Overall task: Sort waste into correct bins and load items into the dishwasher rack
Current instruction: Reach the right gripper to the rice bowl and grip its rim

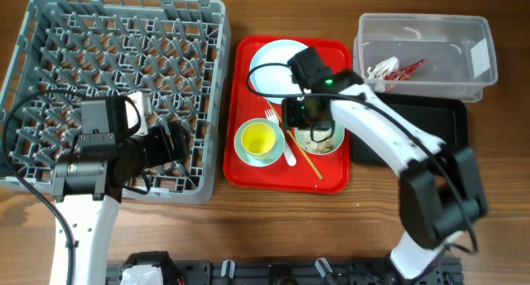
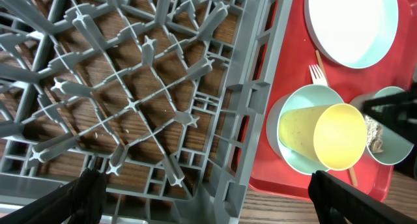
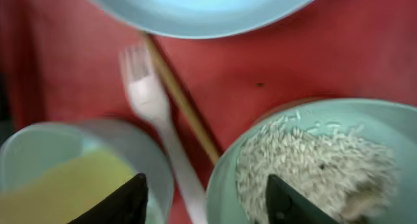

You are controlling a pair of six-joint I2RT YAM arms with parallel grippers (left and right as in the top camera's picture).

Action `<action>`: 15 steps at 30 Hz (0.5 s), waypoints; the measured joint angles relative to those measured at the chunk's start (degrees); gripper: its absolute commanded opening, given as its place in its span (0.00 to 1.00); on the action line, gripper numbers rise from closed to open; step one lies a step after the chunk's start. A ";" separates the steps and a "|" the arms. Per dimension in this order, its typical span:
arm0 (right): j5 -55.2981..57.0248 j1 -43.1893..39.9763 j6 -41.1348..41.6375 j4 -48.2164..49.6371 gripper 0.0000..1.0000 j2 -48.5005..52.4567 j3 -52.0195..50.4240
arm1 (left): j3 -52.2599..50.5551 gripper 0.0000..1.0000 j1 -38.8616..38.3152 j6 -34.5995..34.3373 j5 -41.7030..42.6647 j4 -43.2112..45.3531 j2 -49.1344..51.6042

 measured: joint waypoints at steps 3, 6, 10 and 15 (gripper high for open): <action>0.24 0.00 3.08 1.22 0.40 3.87 0.00 | 0.00 1.00 0.02 0.00 0.00 0.00 0.00; 0.74 0.00 6.01 1.60 0.20 6.08 0.00 | 0.00 1.00 0.02 0.00 0.00 0.00 0.00; 1.97 0.00 9.22 1.14 0.14 6.36 0.02 | 0.00 1.00 0.00 0.00 0.00 0.00 0.00; 2.43 -0.04 10.21 1.01 0.40 5.90 0.02 | 0.00 1.00 0.00 0.00 0.00 0.00 0.00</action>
